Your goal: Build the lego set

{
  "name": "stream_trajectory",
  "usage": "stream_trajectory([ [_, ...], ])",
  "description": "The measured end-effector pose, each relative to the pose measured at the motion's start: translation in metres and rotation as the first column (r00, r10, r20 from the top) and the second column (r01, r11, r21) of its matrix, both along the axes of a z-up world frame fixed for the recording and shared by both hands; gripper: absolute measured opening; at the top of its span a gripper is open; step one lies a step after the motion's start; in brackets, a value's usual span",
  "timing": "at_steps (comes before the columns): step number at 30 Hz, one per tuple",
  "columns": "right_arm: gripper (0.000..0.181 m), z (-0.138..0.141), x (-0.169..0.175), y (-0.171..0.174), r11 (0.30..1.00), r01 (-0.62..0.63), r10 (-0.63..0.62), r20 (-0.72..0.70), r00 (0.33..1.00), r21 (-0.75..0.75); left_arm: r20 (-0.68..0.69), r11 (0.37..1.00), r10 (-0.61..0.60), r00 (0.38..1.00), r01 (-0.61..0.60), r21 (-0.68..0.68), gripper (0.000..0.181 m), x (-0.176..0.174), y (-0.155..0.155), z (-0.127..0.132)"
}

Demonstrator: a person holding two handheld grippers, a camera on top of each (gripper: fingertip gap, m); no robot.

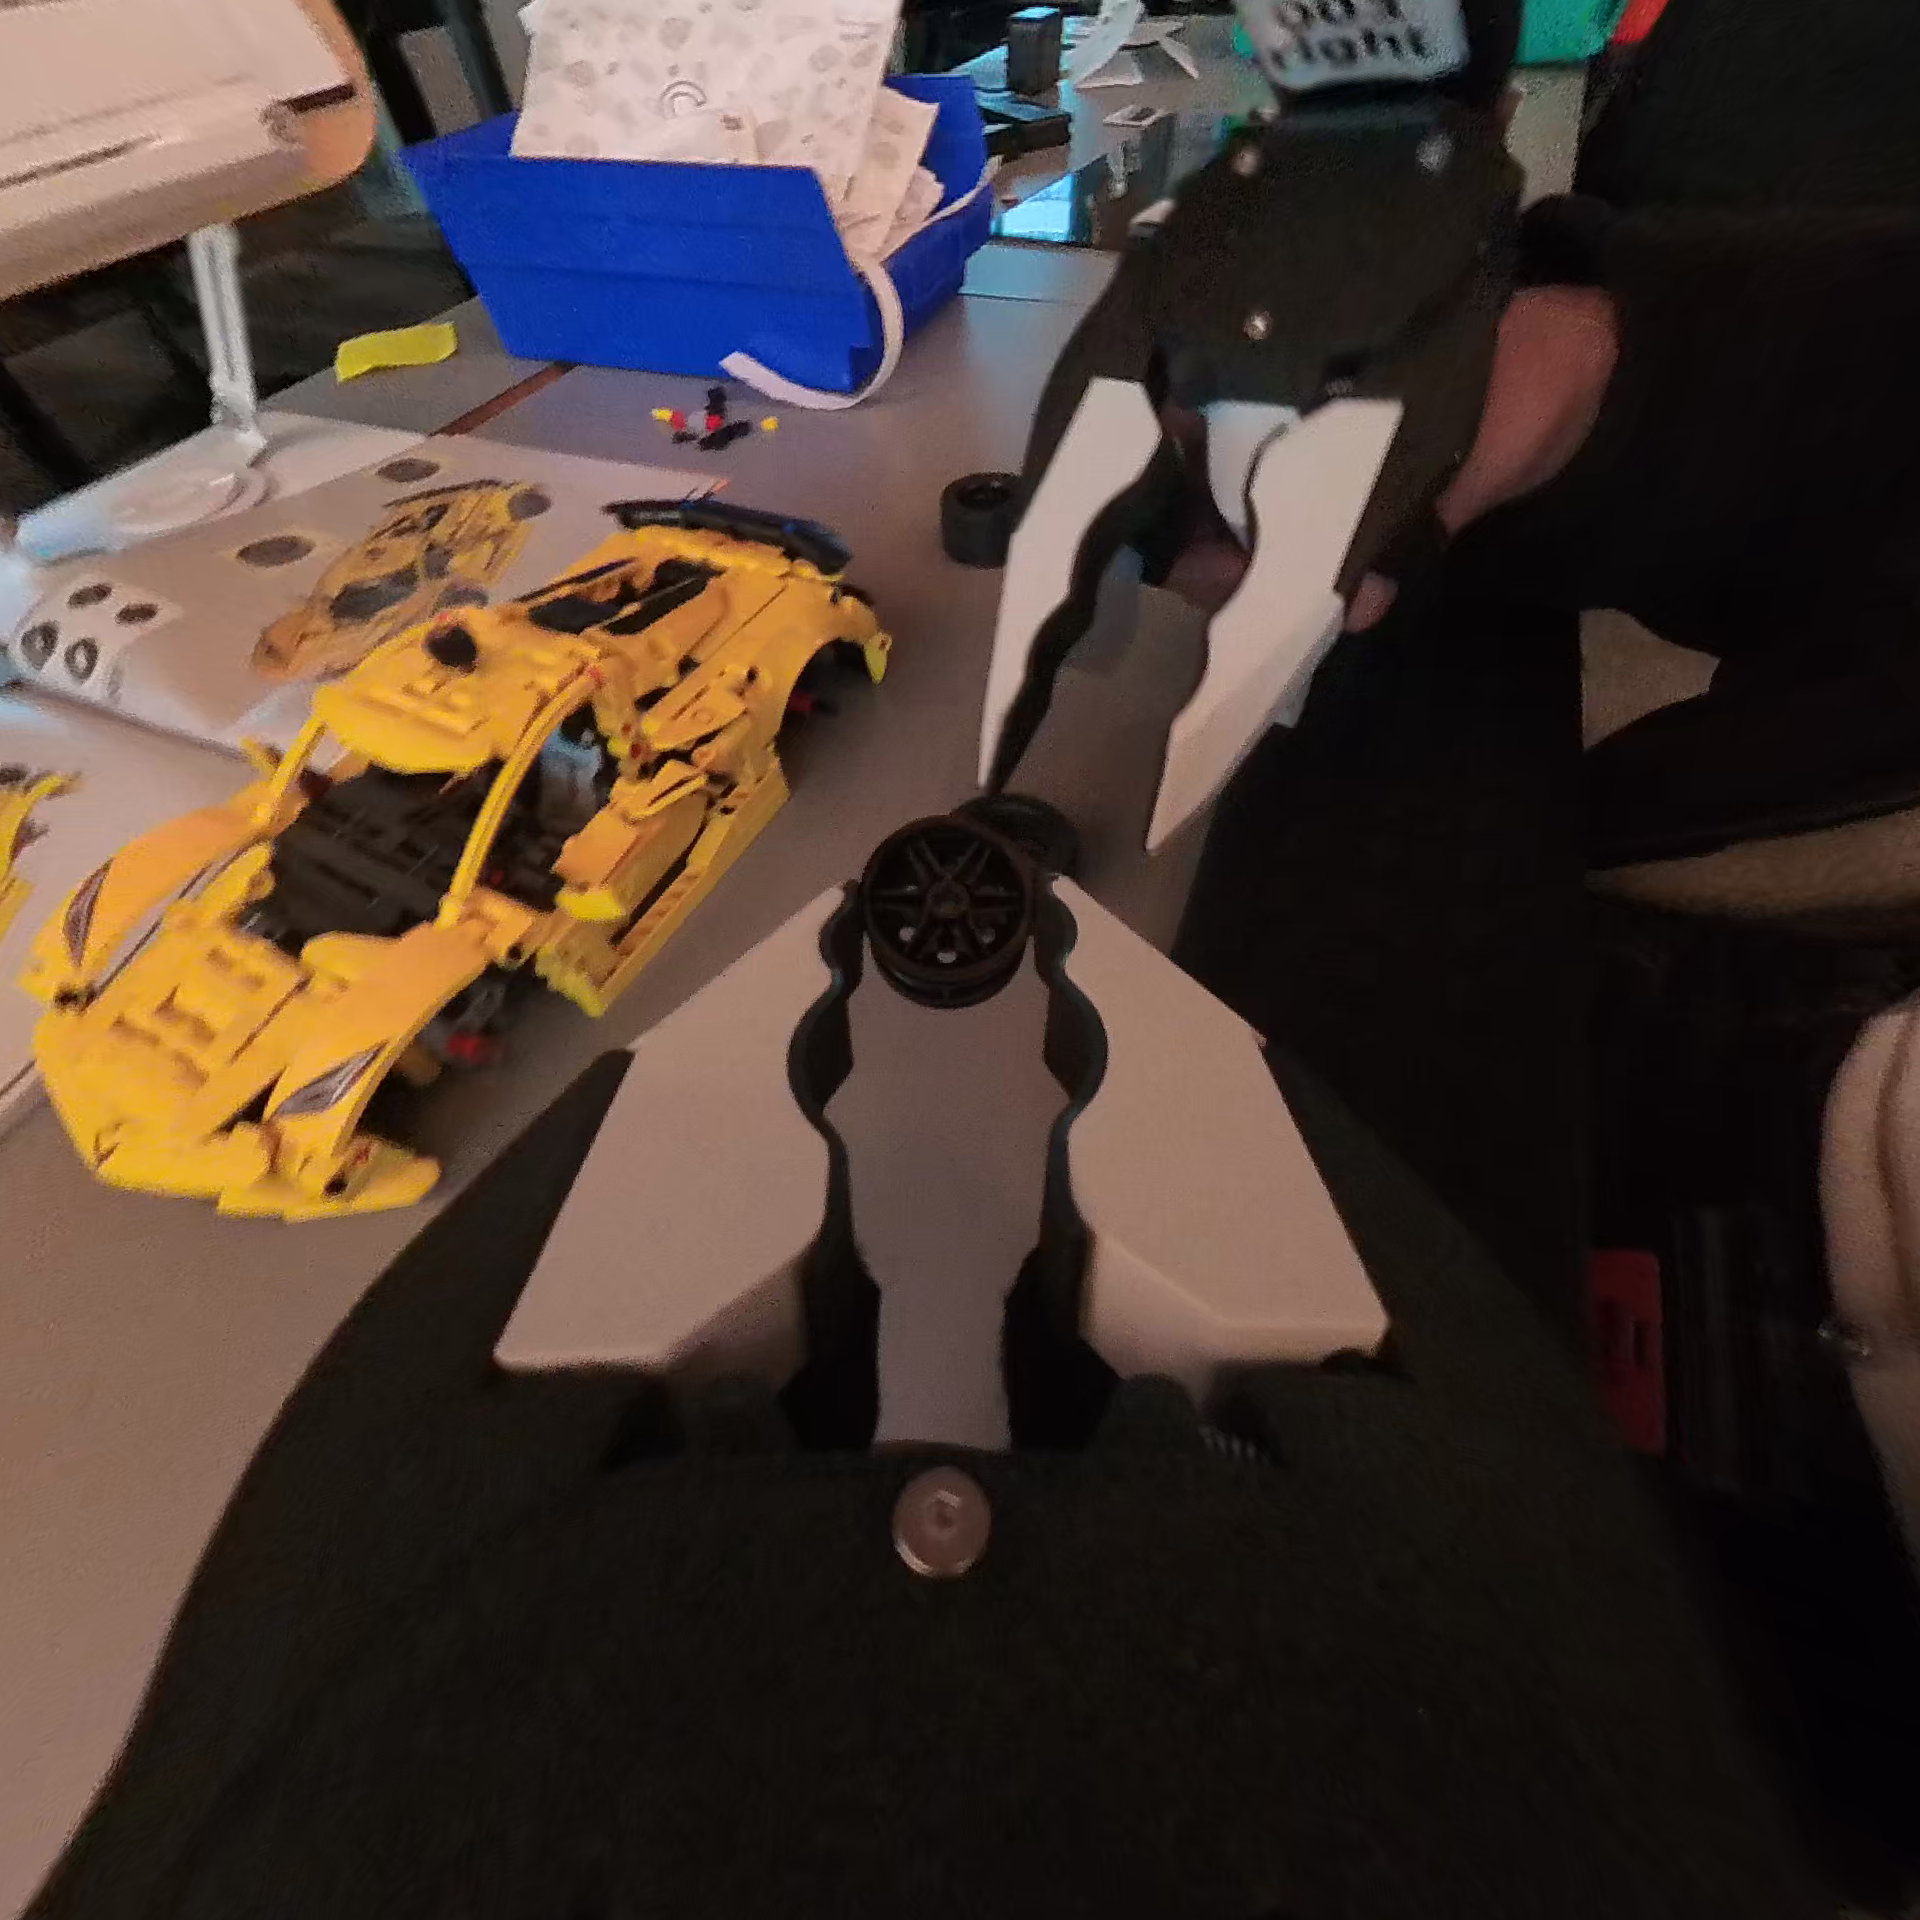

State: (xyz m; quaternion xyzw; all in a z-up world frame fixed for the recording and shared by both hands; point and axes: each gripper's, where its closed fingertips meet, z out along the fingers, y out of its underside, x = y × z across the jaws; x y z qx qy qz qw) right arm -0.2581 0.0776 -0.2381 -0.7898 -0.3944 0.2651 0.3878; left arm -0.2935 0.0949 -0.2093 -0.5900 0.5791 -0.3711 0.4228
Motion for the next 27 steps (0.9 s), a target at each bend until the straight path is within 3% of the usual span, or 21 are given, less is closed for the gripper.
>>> stream_trajectory([
  [2,0.041,0.013,-0.003,0.003,0.995,0.032,-0.045,-0.145,0.988,-0.092,-0.001,0.997,-0.036,0.999,0.036,0.069,0.033,0.016,-0.006,-0.001],
  [4,0.026,0.020,-0.005,0.006,0.964,0.035,-0.119,-0.312,0.943,-0.262,-0.021,0.985,-0.057,0.998,0.059,0.161,0.033,0.032,-0.010,-0.003],
  [6,0.039,0.027,-0.002,0.006,0.911,-0.022,-0.187,-0.460,0.868,-0.413,-0.055,0.963,-0.034,0.998,0.048,0.266,0.033,0.043,-0.006,-0.007],
  [9,0.041,0.017,0.009,0.009,0.883,-0.012,-0.236,-0.468,0.852,-0.469,-0.143,0.931,-0.036,0.989,0.085,0.354,0.033,0.055,-0.005,-0.020],
  [10,0.041,0.015,0.011,0.010,0.882,0.001,-0.250,-0.465,0.849,-0.472,-0.146,0.922,-0.033,0.989,0.086,0.378,0.033,0.059,-0.004,-0.021],
  [12,0.022,0.008,0.018,0.012,0.879,0.036,-0.270,-0.436,0.859,-0.476,-0.121,0.921,-0.054,0.991,0.096,0.377,0.034,0.064,-0.008,-0.020],
  [16,0.020,0.006,0.019,0.014,0.878,0.031,-0.282,-0.464,0.840,-0.477,-0.093,0.928,-0.054,0.994,0.084,0.363,0.033,0.067,-0.009,-0.019],
  [19,0.019,0.000,0.025,0.016,0.864,0.113,-0.331,-0.383,0.862,-0.491,-0.087,0.943,-0.042,0.995,0.068,0.325,0.034,0.069,-0.007,-0.026],
  [22,0.019,-0.016,0.034,0.016,0.870,0.286,-0.355,-0.109,0.928,-0.401,-0.184,0.943,-0.023,0.983,0.082,0.323,0.034,0.073,-0.005,-0.044],
  [24,0.019,-0.022,0.037,0.013,0.867,0.346,-0.357,0.038,0.933,-0.359,-0.243,0.941,-0.018,0.970,0.098,0.323,0.034,0.074,-0.008,-0.054],
  [27,0.019,-0.022,0.036,0.010,0.845,0.381,-0.366,0.115,0.924,-0.376,-0.240,0.969,-0.043,0.970,0.099,0.228,0.034,0.072,-0.011,-0.054],
])
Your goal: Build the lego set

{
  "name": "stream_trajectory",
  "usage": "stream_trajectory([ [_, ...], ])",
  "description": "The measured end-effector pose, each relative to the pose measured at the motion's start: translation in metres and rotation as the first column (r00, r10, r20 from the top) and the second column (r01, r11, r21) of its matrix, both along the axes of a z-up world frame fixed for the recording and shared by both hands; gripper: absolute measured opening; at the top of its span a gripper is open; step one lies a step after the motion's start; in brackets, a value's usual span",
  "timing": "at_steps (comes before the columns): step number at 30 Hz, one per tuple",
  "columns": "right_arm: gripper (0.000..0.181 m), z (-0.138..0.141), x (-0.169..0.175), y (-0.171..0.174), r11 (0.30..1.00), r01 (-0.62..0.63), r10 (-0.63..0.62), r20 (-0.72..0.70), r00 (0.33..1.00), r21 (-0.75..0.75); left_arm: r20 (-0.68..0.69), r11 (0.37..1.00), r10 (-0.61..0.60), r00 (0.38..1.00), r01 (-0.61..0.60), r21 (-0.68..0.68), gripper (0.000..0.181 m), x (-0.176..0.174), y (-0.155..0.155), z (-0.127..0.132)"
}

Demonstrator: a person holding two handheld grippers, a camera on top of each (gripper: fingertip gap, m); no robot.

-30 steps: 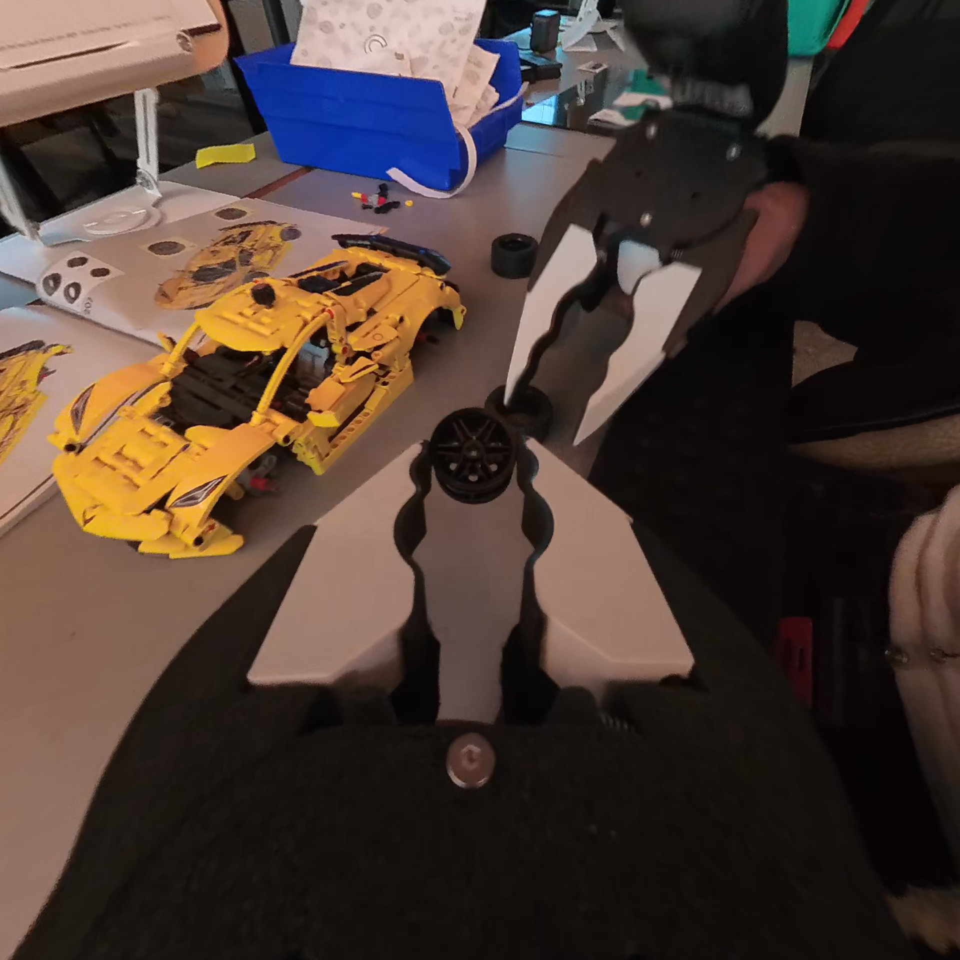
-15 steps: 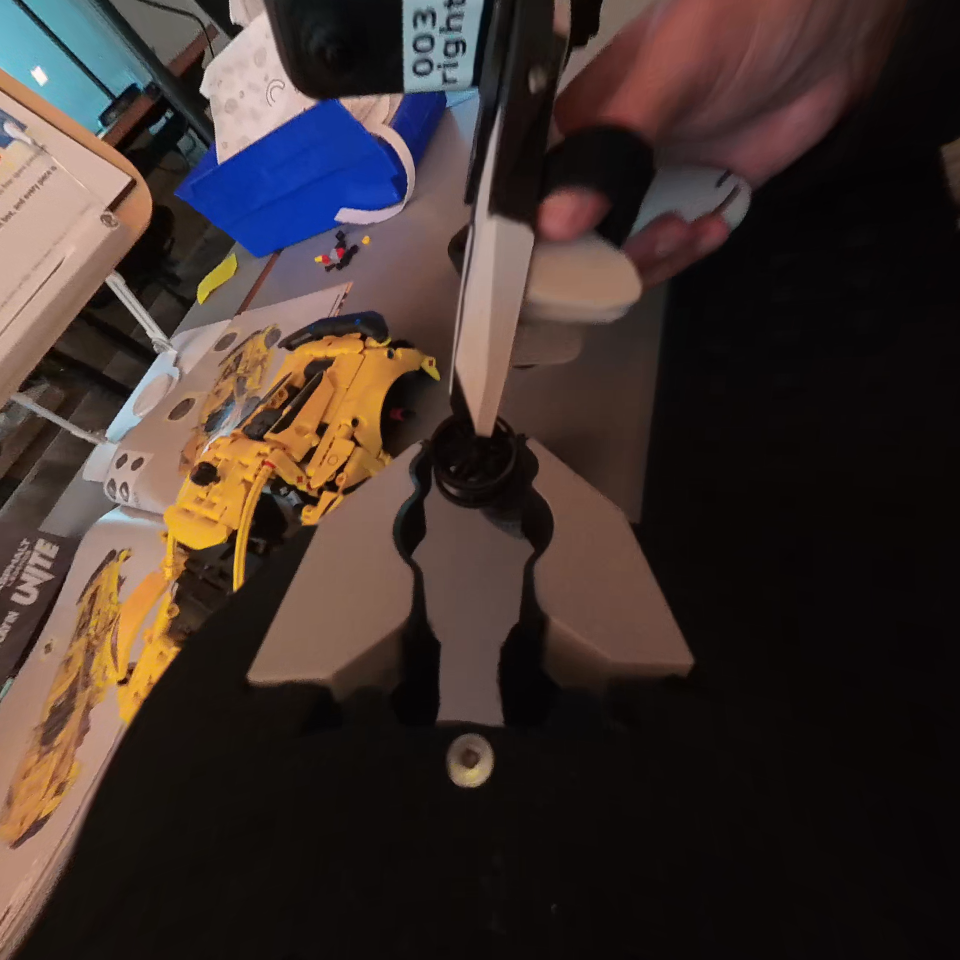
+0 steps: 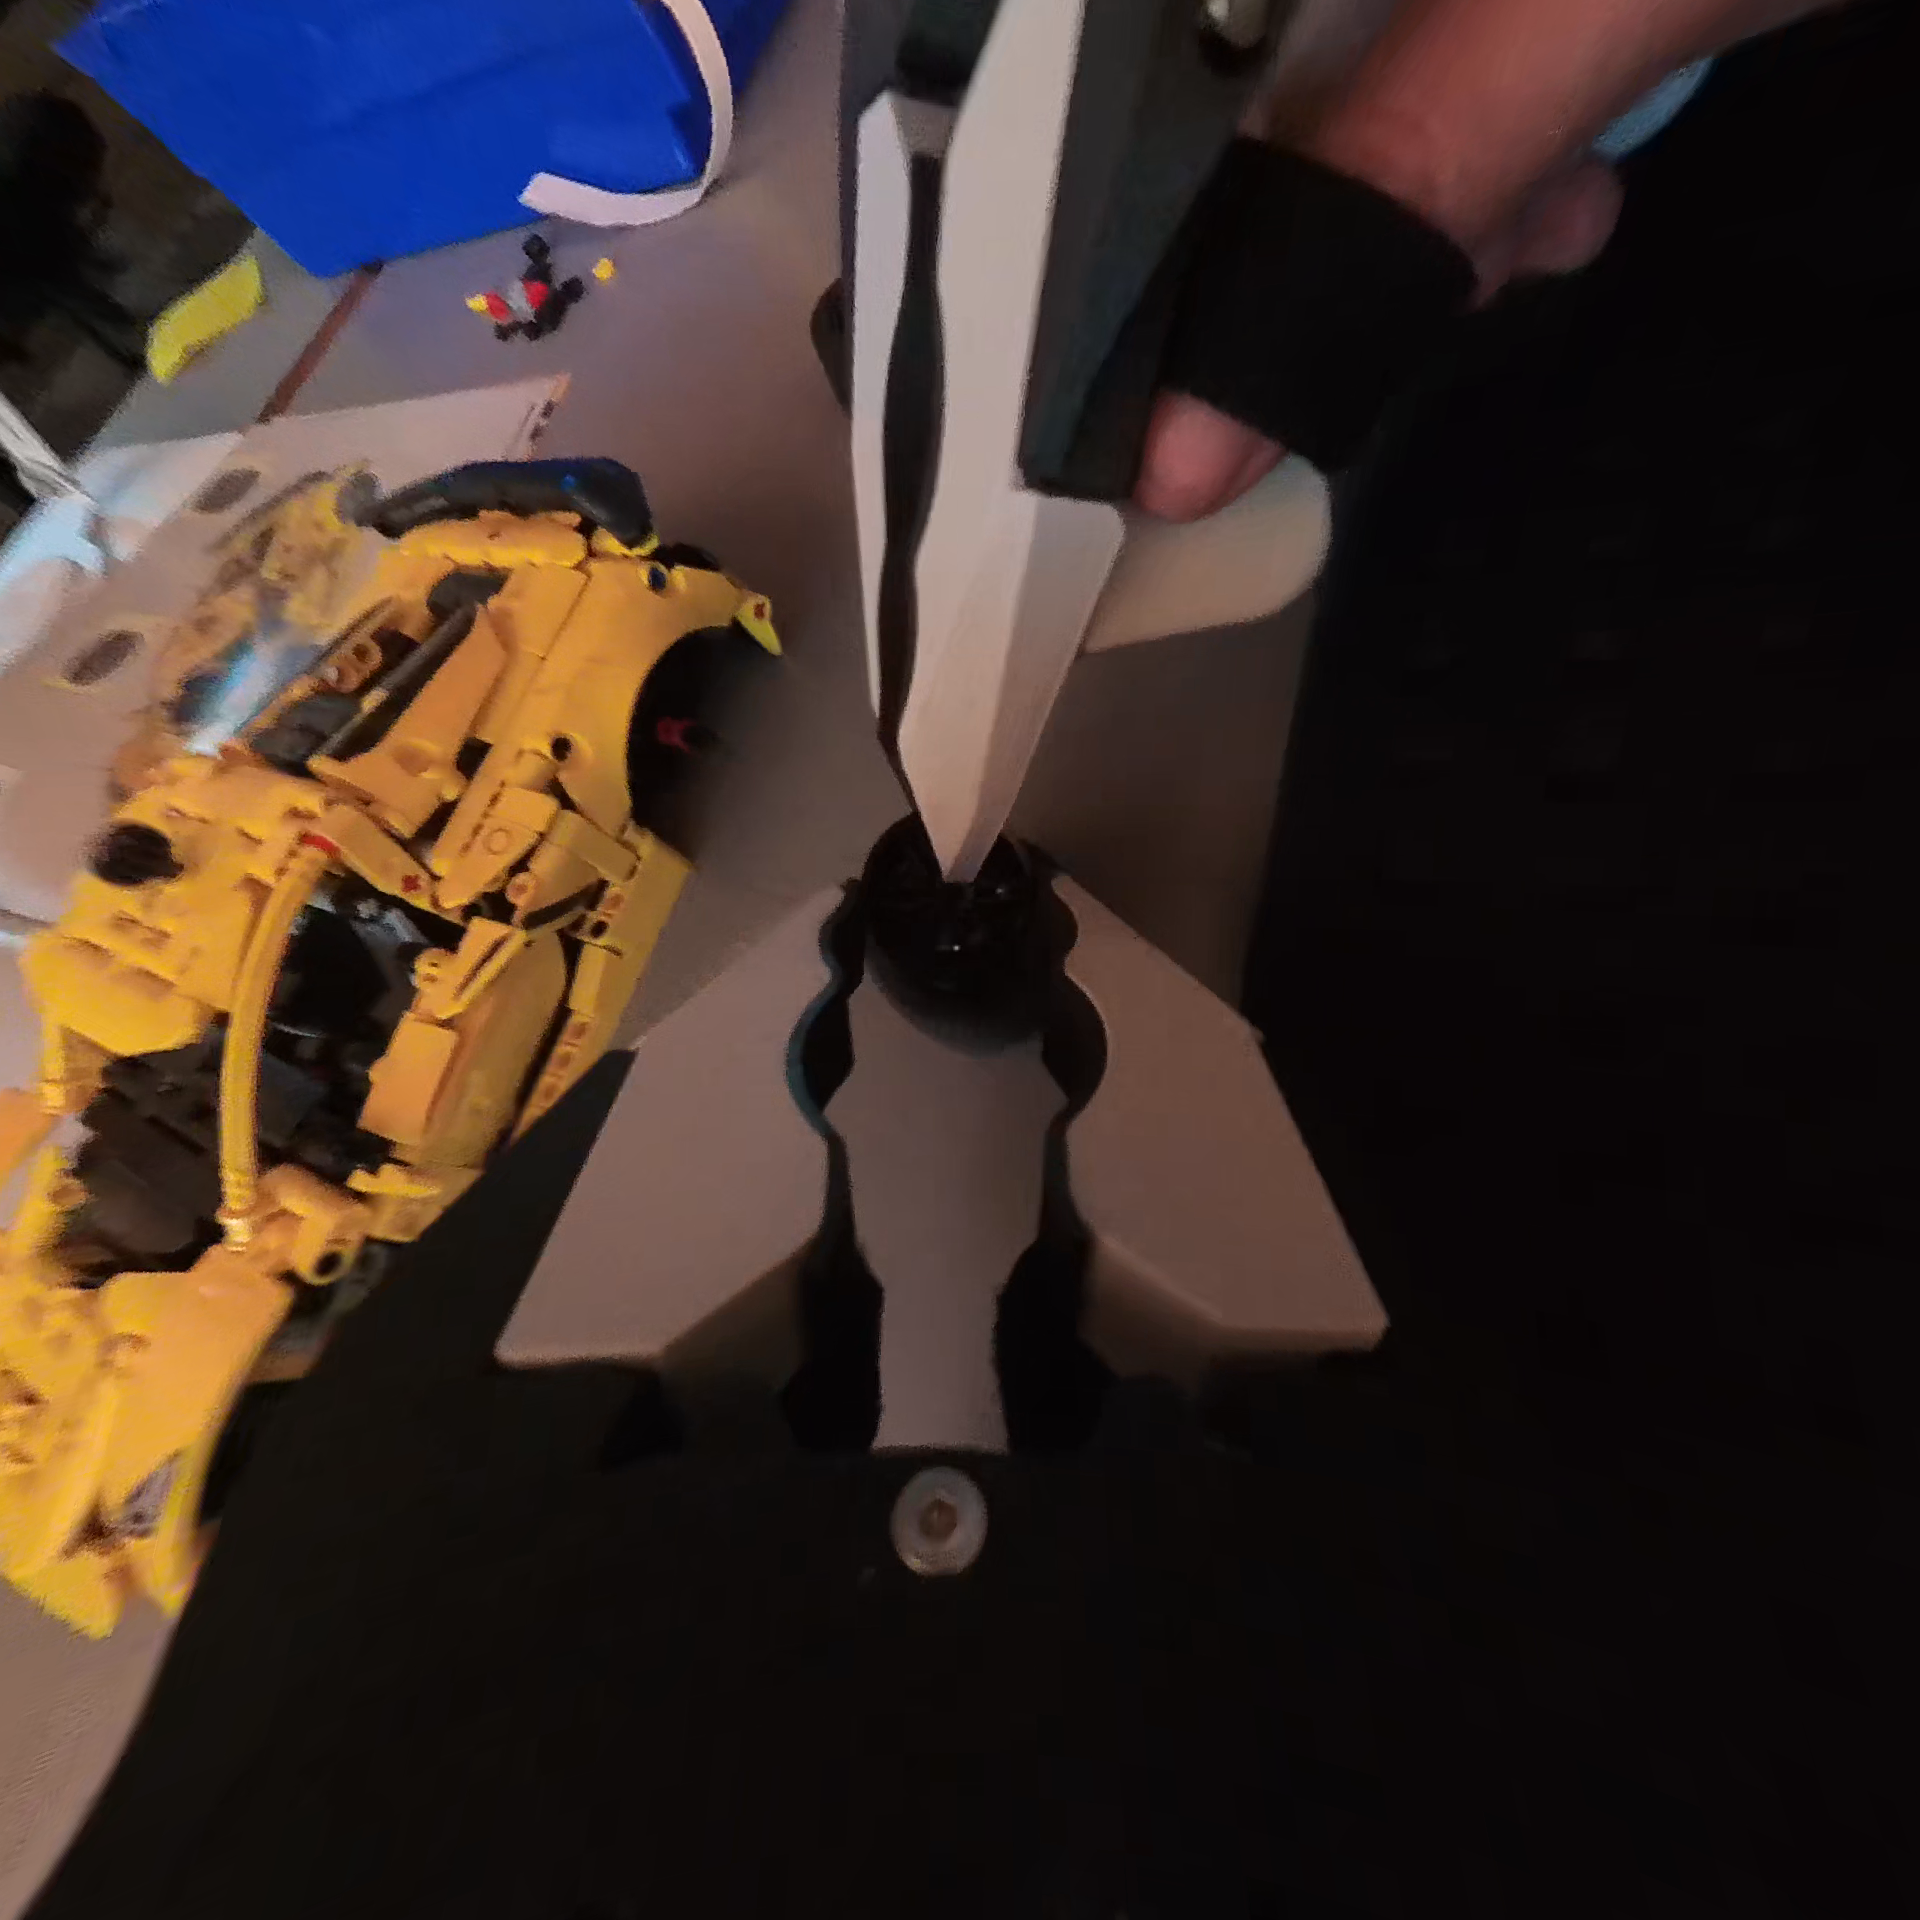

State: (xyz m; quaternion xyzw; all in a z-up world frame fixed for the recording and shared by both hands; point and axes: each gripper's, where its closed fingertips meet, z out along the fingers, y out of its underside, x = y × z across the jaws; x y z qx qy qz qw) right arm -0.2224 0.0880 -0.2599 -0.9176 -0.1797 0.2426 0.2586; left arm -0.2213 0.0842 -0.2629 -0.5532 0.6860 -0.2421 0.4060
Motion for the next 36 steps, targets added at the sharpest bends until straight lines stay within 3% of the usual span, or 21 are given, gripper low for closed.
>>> stream_trajectory([
  [5,0.020,0.006,0.001,0.008,0.998,-0.046,0.040,0.147,0.988,0.040,-0.005,0.991,0.000,1.000,-0.001,-0.134,0.033,-0.002,-0.002,-0.003],
  [9,0.015,0.015,-0.006,0.007,0.995,-0.093,0.091,0.059,0.994,0.030,-0.004,0.982,0.002,1.000,-0.003,-0.188,0.033,-0.003,-0.002,-0.003],
  [15,0.006,-0.001,-0.005,0.008,0.992,-0.122,0.117,0.161,0.980,0.025,-0.012,0.966,0.010,1.000,-0.013,-0.257,0.034,-0.002,-0.001,-0.006],
  [23,0.006,-0.011,-0.005,0.007,0.991,-0.126,0.133,0.157,0.979,-0.055,-0.036,0.942,0.011,0.999,-0.022,-0.334,0.033,-0.002,-0.001,-0.013],
  [28,0.007,-0.018,-0.004,0.005,0.987,-0.072,0.067,-0.041,0.997,-0.146,-0.063,0.918,0.005,0.998,-0.030,-0.396,0.034,-0.002,-0.002,-0.017],
  [33,0.006,-0.006,-0.002,0.008,0.988,-0.155,0.156,0.033,0.987,-0.014,-0.016,0.939,0.003,1.000,-0.008,-0.343,0.034,-0.001,-0.001,-0.011],
  [36,0.030,0.011,0.003,0.011,0.992,-0.126,0.128,-0.154,0.980,0.024,-0.003,0.968,-0.003,1.000,0.002,-0.253,0.033,-0.002,-0.001,-0.008],
])
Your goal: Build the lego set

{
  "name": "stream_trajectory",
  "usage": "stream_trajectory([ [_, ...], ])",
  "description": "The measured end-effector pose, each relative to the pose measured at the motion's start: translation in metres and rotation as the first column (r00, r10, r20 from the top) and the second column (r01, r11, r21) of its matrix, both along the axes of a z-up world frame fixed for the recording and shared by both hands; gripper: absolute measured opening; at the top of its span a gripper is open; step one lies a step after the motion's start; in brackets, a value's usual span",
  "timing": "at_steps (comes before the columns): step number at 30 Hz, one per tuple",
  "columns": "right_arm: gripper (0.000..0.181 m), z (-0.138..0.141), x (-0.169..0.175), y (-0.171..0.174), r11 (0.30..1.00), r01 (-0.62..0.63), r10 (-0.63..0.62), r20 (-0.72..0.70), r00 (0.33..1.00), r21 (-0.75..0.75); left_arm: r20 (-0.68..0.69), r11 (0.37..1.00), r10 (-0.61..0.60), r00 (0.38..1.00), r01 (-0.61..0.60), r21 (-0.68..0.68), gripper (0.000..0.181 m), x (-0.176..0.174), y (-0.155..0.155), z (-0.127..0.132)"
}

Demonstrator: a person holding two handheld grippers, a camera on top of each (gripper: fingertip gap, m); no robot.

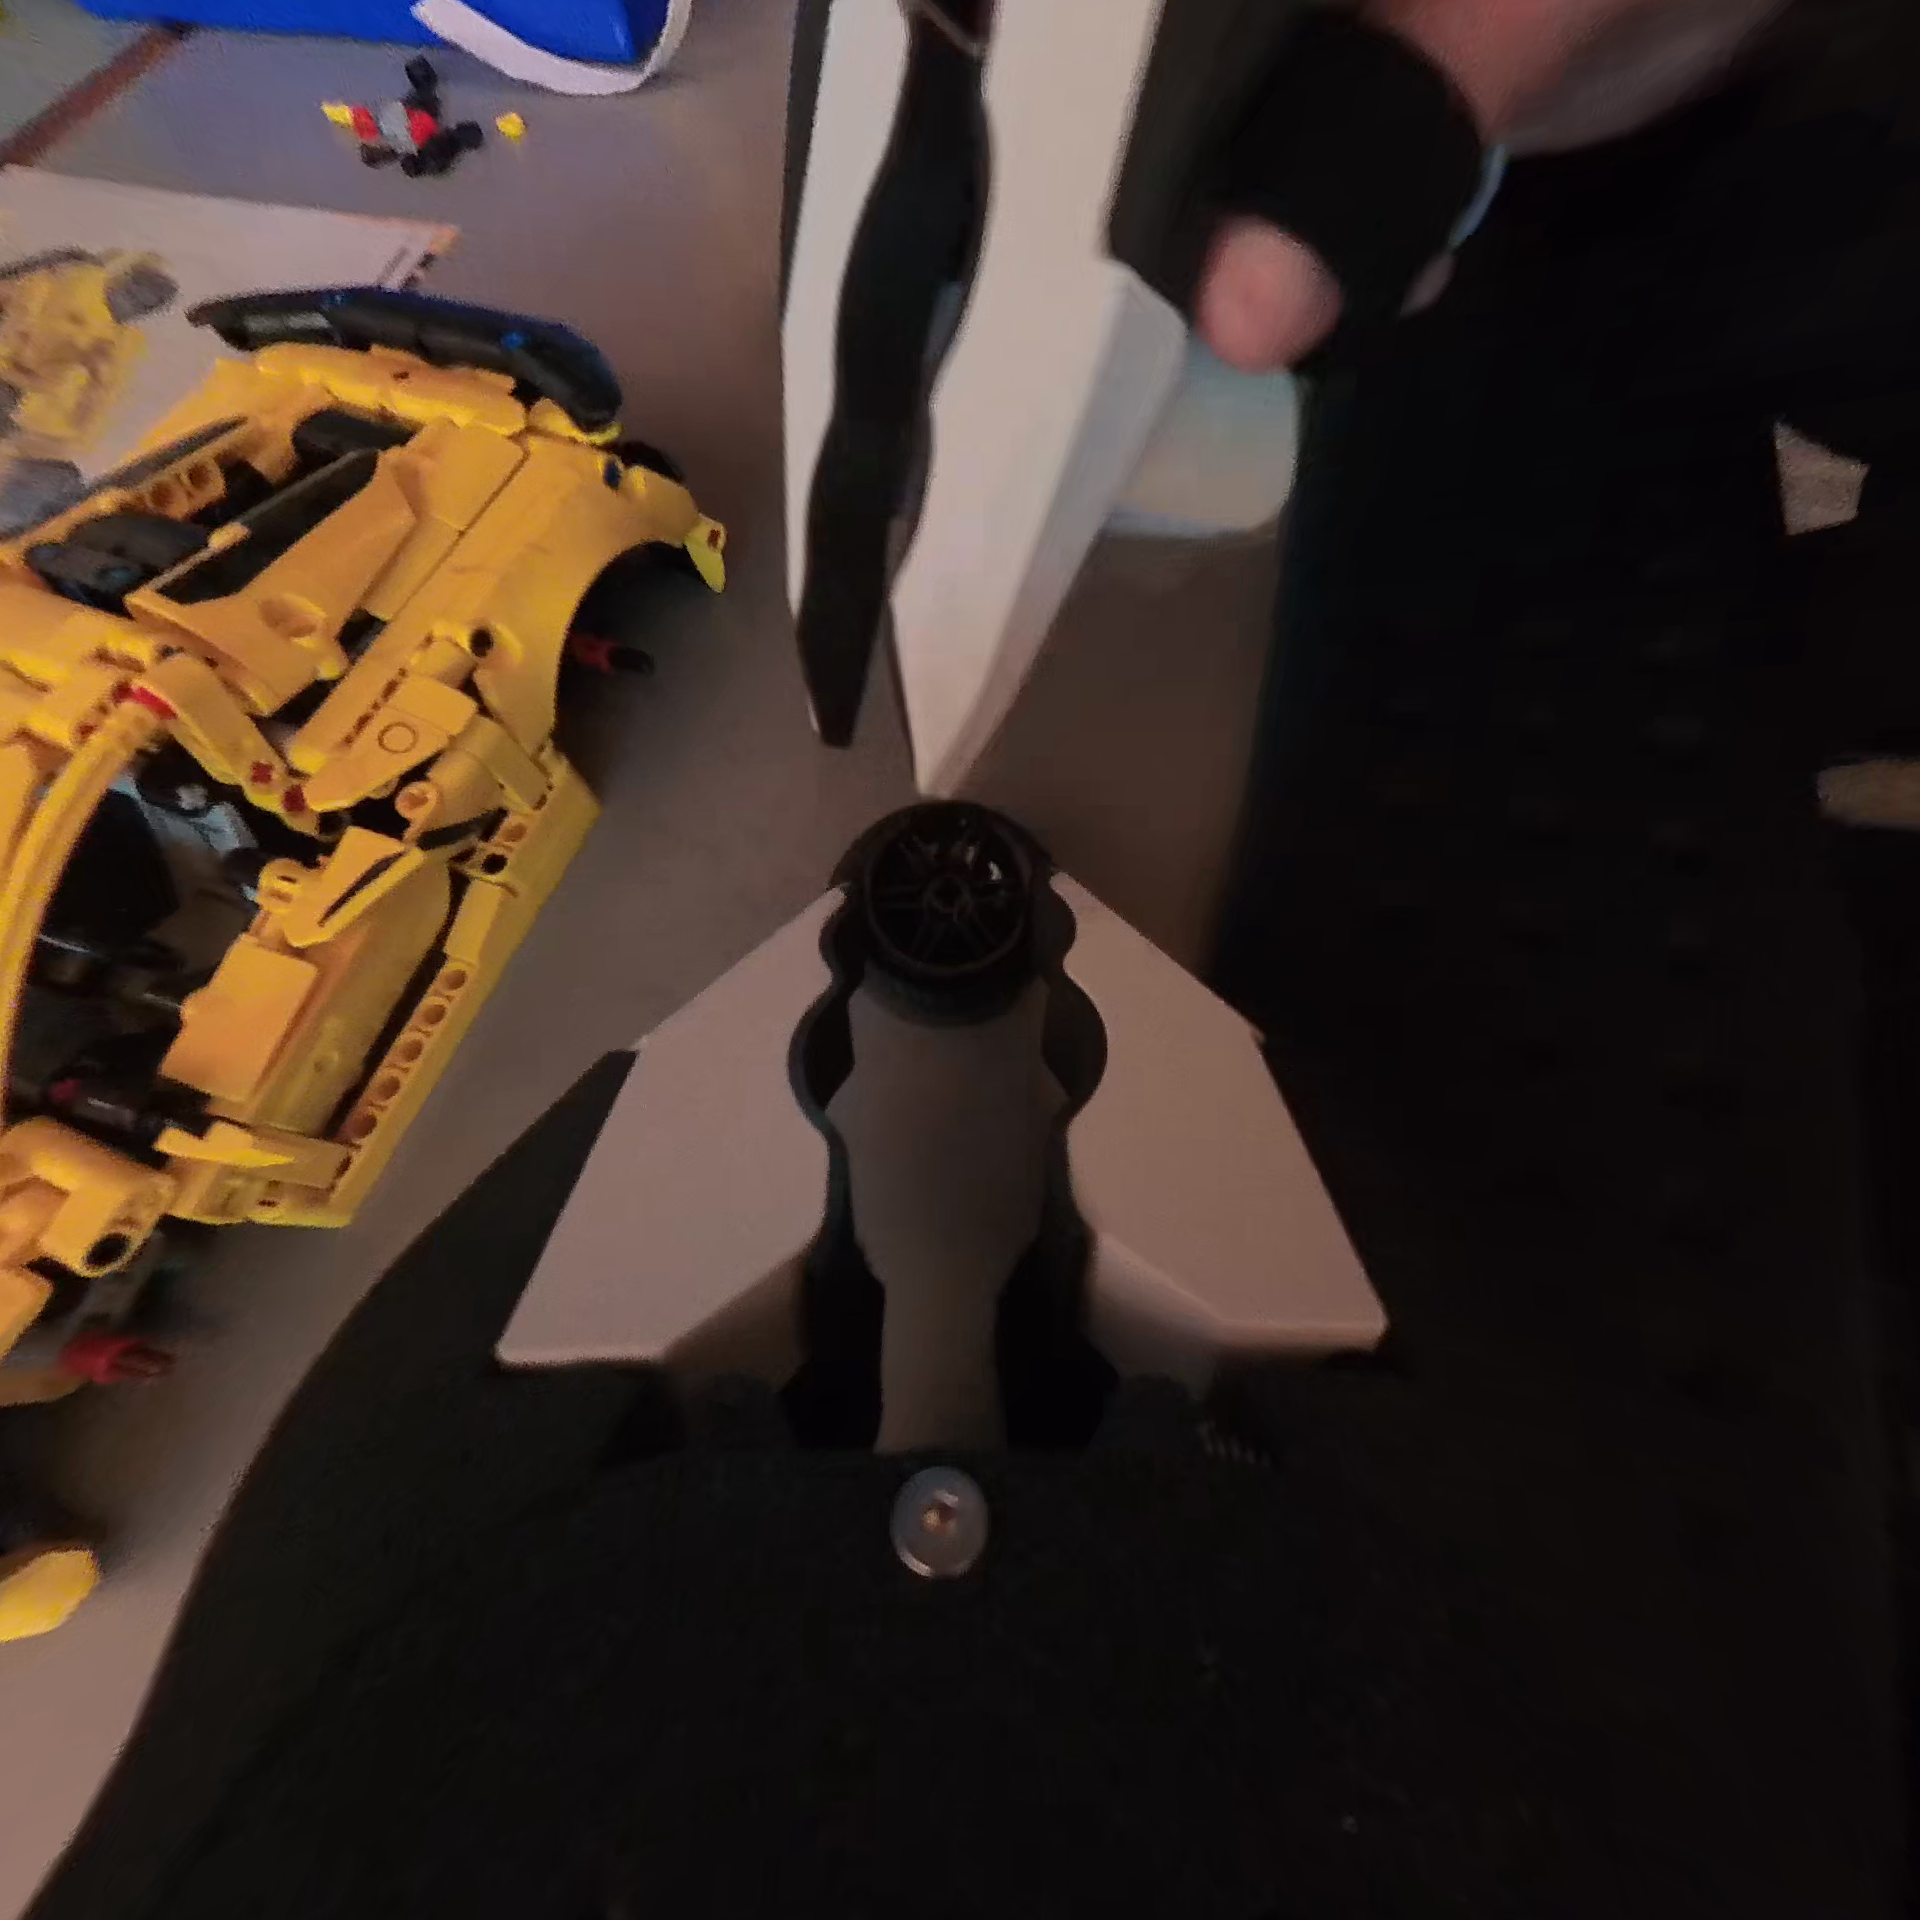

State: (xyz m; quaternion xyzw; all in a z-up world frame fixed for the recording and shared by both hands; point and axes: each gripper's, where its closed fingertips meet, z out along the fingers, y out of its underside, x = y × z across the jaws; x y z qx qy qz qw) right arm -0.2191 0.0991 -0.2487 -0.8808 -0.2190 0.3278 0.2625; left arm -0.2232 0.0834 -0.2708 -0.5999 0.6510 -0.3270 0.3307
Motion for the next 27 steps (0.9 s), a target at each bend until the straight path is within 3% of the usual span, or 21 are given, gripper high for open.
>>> stream_trajectory([
  [3,0.056,-0.018,0.000,-0.012,0.984,-0.024,0.003,-0.112,0.994,-0.179,0.004,0.998,-0.006,1.000,0.006,0.065,0.033,-0.002,0.000,0.001],
  [4,0.057,-0.023,-0.004,-0.017,0.971,-0.048,0.012,-0.154,0.988,-0.232,0.005,0.998,-0.006,1.000,0.006,0.064,0.033,-0.002,0.000,0.001],
  [6,0.056,-0.023,-0.014,-0.014,0.966,-0.058,-0.004,-0.241,0.971,-0.251,0.007,0.999,0.004,1.000,-0.004,0.042,0.033,-0.003,0.002,0.001],
  [9,0.042,-0.027,-0.012,-0.006,0.966,-0.022,-0.041,-0.234,0.971,-0.259,0.023,1.000,0.026,0.999,-0.026,-0.011,0.033,-0.005,0.007,0.001],
  [12,0.039,-0.028,-0.014,-0.004,0.972,-0.023,-0.035,-0.244,0.969,-0.232,0.025,0.999,0.028,0.999,-0.027,-0.031,0.033,-0.007,0.008,0.001],
  [15,0.038,-0.028,-0.015,-0.002,0.985,-0.034,-0.009,-0.252,0.968,-0.169,0.058,0.998,0.003,0.998,0.000,-0.064,0.036,-0.014,0.007,0.007],
  [17,0.038,-0.027,-0.015,-0.003,0.990,-0.051,0.017,-0.238,0.971,-0.134,0.152,0.985,0.042,0.988,-0.015,-0.173,0.036,-0.020,0.013,0.024],
  [19,0.037,-0.020,-0.014,-0.001,0.997,-0.056,0.044,-0.225,0.973,-0.050,0.211,0.943,0.086,0.974,-0.011,-0.332,0.037,-0.023,0.020,0.035],
  [22,0.037,0.009,-0.019,-0.004,0.991,-0.095,0.121,-0.304,0.945,0.098,0.188,0.866,0.015,0.982,0.081,-0.493,0.046,-0.022,0.010,0.032],
  [25,0.036,0.023,-0.018,-0.004,0.964,-0.098,0.163,-0.262,0.951,0.247,0.200,0.851,-0.053,0.978,0.149,-0.503,0.049,-0.022,-0.001,0.034],
  [27,0.036,0.021,-0.022,-0.007,0.957,-0.126,0.192,-0.246,0.950,0.261,0.190,0.841,-0.080,0.978,0.169,-0.514,0.048,-0.020,-0.005,0.032],
])
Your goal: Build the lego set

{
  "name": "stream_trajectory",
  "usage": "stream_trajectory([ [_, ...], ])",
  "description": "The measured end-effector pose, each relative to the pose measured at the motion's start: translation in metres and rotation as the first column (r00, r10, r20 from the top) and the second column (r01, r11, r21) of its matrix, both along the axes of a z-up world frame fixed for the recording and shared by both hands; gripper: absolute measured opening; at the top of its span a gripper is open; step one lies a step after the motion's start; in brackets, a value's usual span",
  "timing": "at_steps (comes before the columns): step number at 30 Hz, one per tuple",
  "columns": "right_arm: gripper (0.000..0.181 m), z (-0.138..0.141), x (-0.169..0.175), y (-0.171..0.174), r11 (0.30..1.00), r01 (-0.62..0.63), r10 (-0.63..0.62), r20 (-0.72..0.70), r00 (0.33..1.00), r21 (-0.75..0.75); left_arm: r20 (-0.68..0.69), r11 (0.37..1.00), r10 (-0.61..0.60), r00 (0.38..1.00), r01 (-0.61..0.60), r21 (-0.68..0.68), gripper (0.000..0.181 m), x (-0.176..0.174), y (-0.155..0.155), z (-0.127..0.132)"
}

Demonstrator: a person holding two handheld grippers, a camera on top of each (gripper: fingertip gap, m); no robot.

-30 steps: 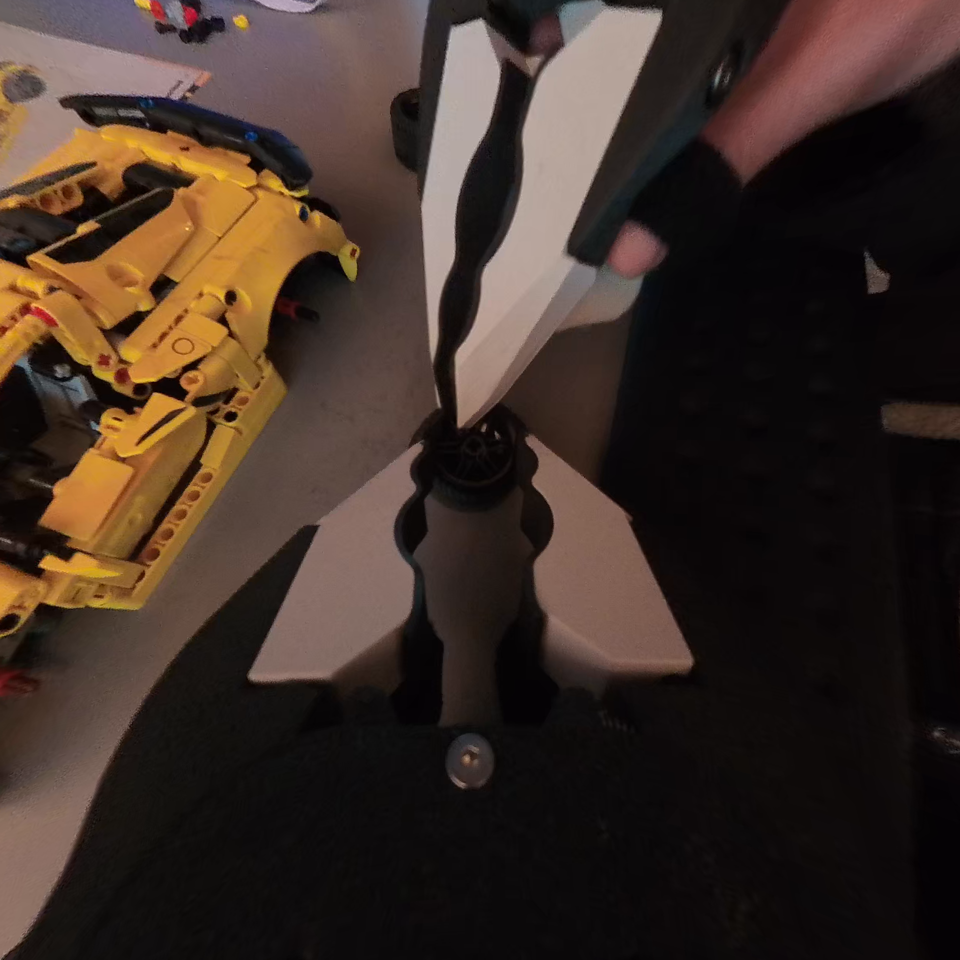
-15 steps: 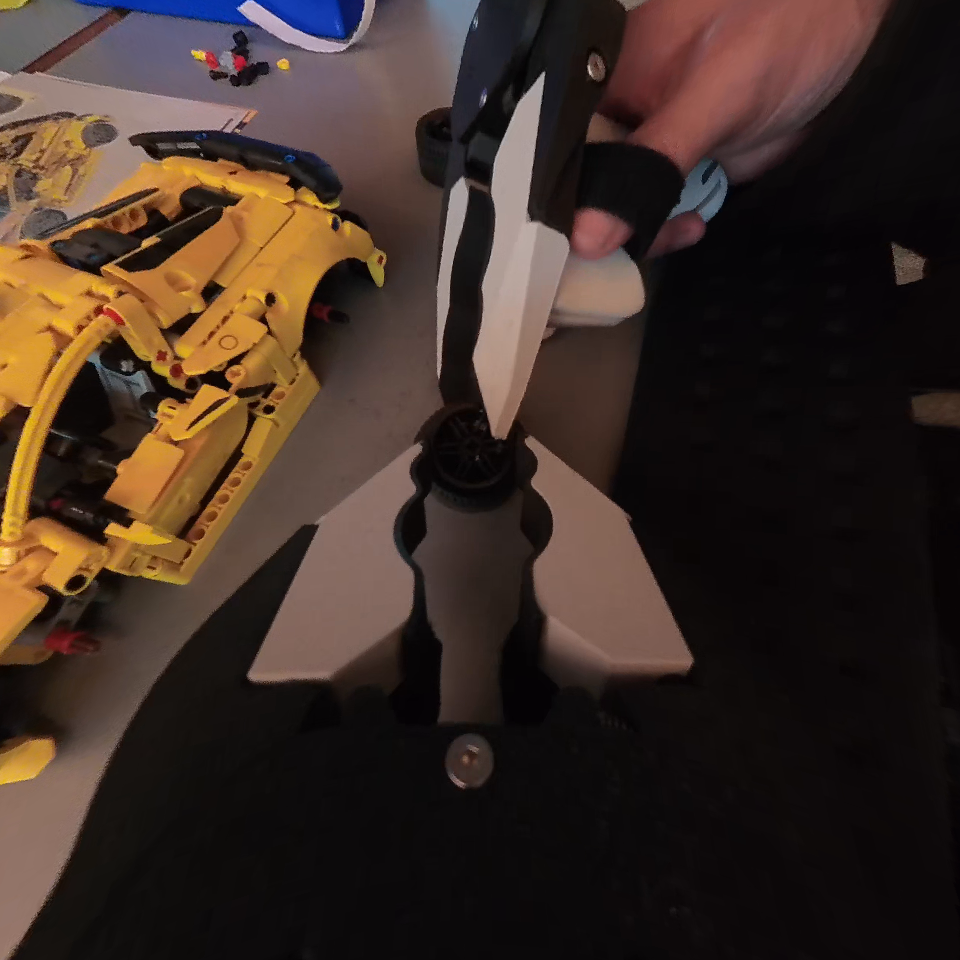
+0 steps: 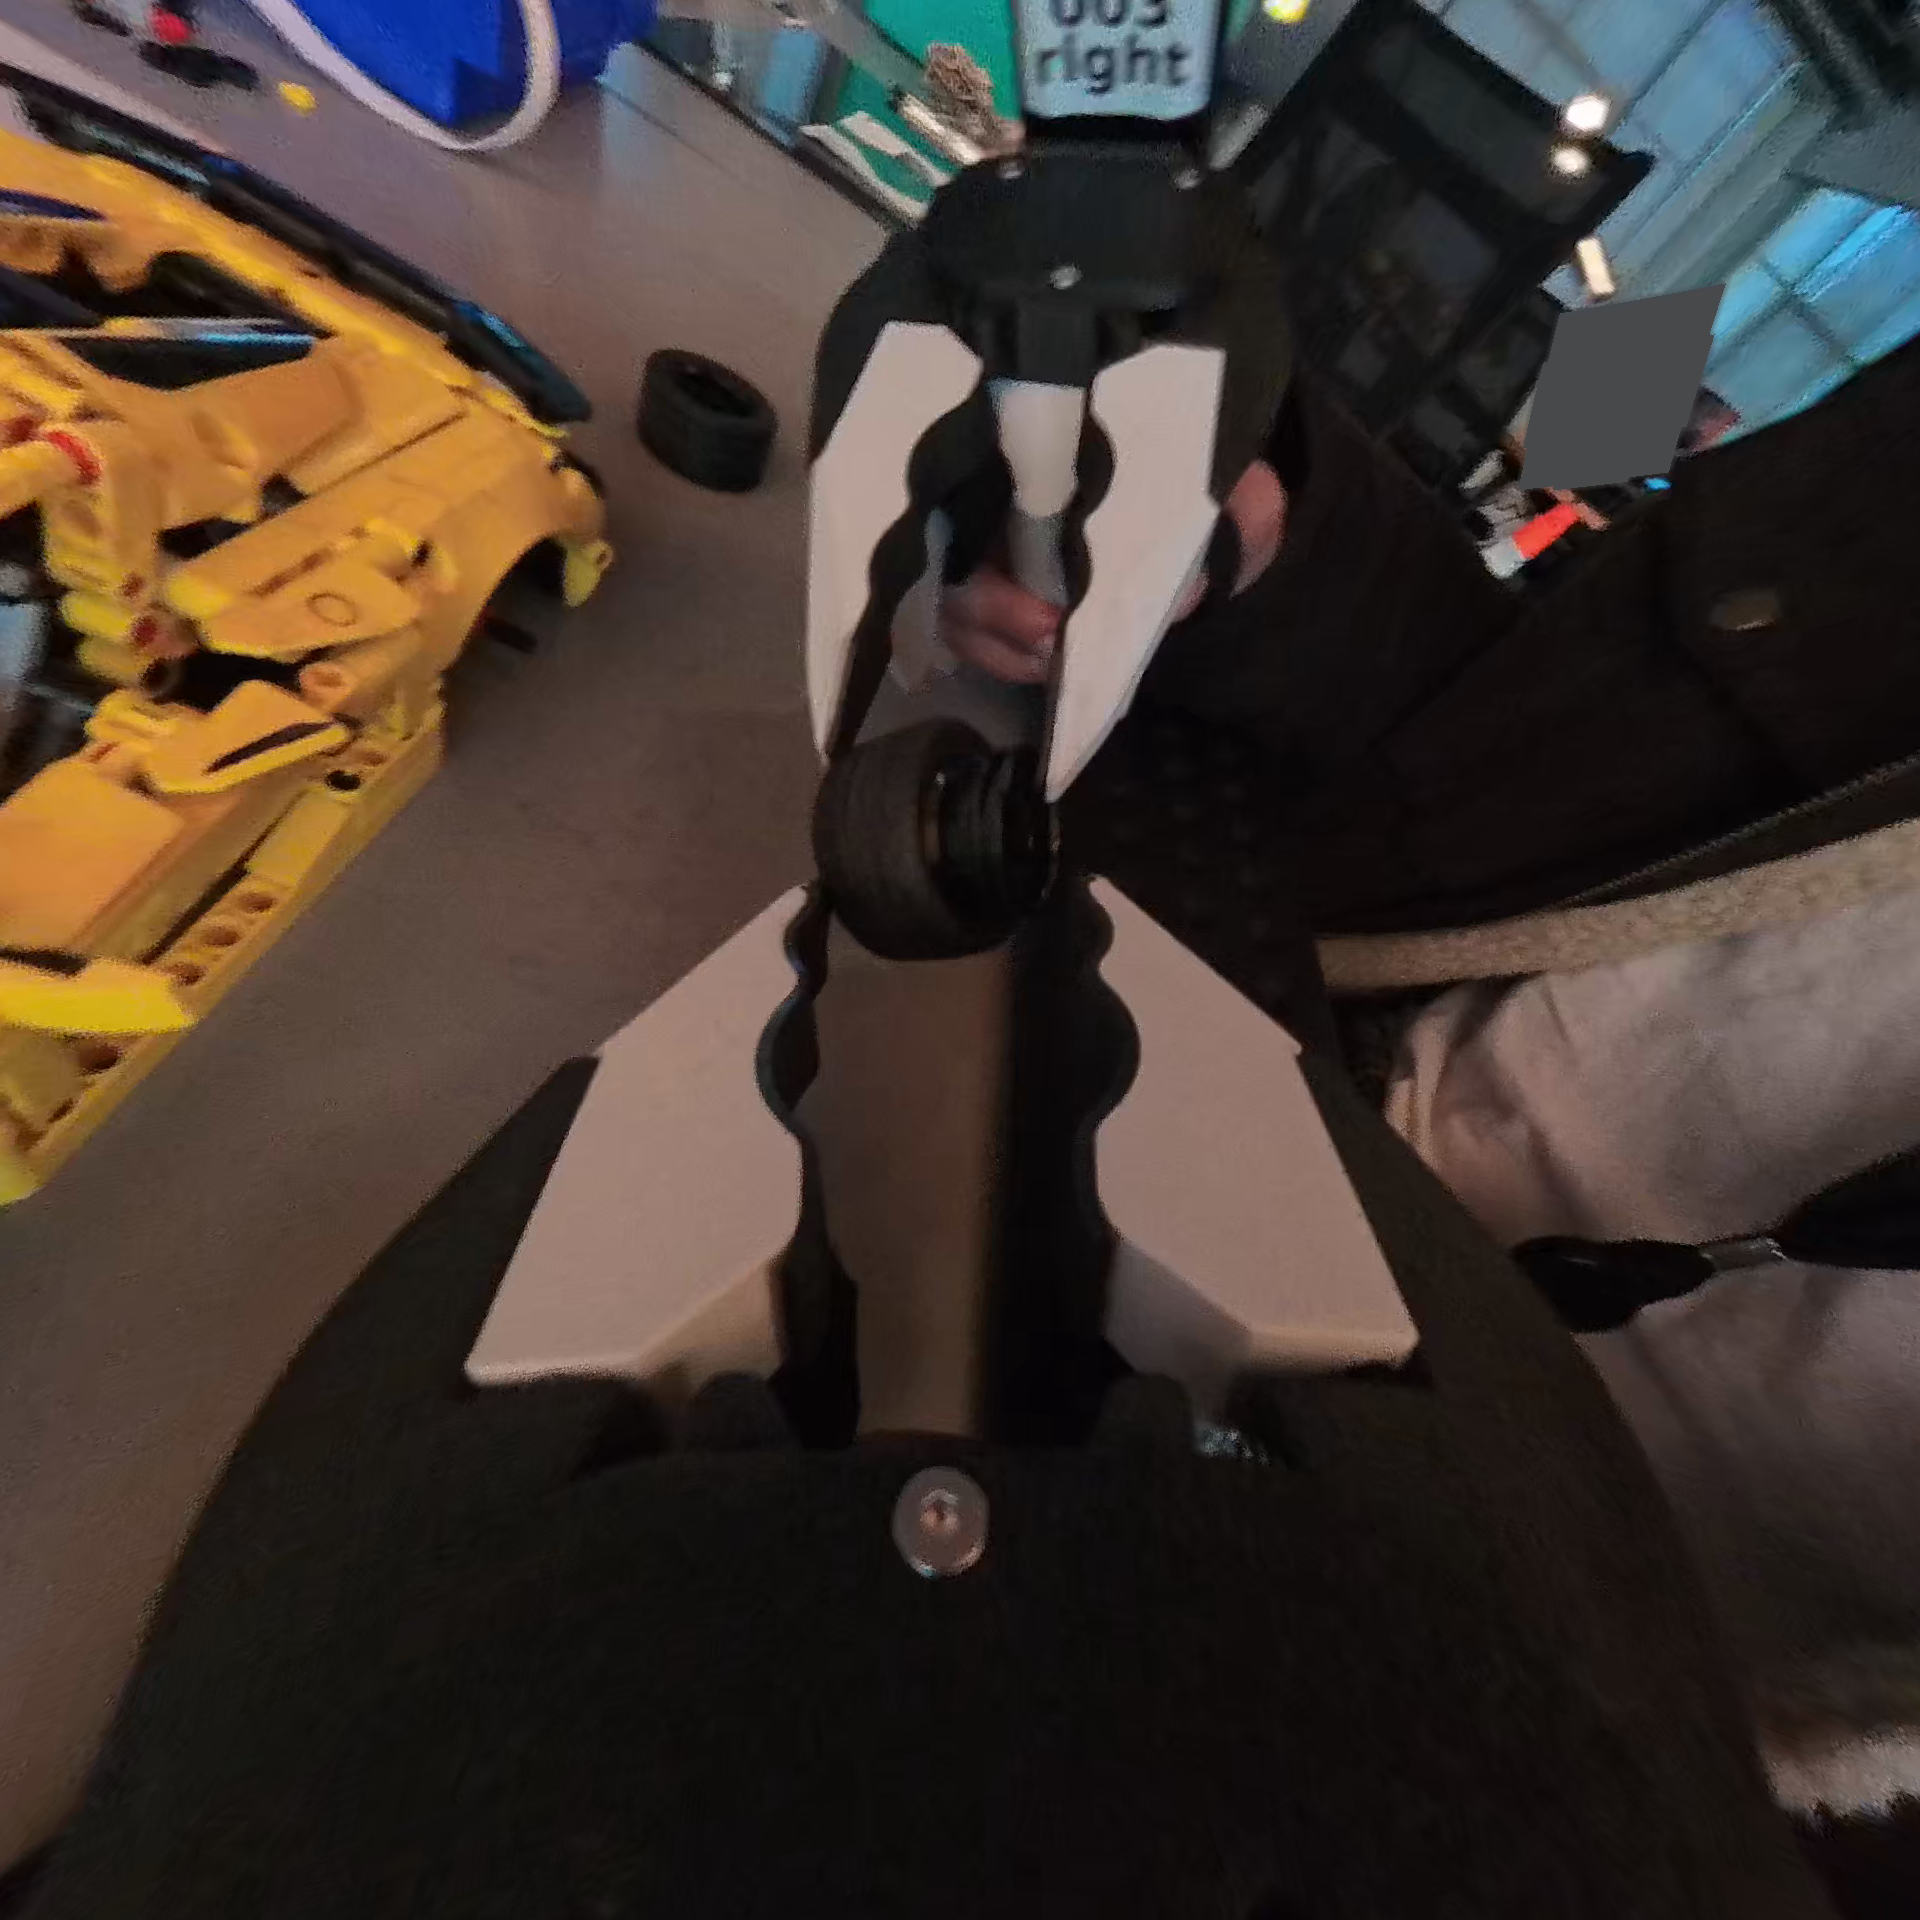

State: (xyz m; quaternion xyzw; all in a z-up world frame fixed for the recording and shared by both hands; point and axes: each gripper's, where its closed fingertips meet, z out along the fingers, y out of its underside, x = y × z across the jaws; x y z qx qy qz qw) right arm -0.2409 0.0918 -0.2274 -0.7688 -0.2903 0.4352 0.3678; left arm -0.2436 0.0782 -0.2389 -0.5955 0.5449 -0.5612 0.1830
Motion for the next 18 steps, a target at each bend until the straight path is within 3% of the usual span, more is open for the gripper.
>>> stream_trajectory([
  [7,0.038,0.026,-0.009,-0.008,0.978,-0.050,0.070,-0.093,0.993,0.203,0.121,1.000,-0.013,0.993,0.011,0.020,0.037,-0.001,-0.005,0.025],
  [10,0.063,0.021,-0.008,-0.004,0.990,-0.034,0.051,-0.126,0.991,0.138,0.177,0.995,-0.001,0.984,-0.016,0.094,0.035,-0.003,-0.004,0.035],
  [13,0.042,0.025,-0.016,-0.016,0.989,-0.117,0.131,-0.167,0.977,0.091,0.208,0.991,-0.005,0.978,-0.023,0.129,0.034,-0.004,-0.006,0.039],
  [18,0.023,0.032,-0.014,-0.012,0.992,-0.085,0.100,-0.183,0.978,0.088,0.219,0.977,0.026,0.975,-0.071,0.202,0.028,-0.002,0.000,0.039],
])
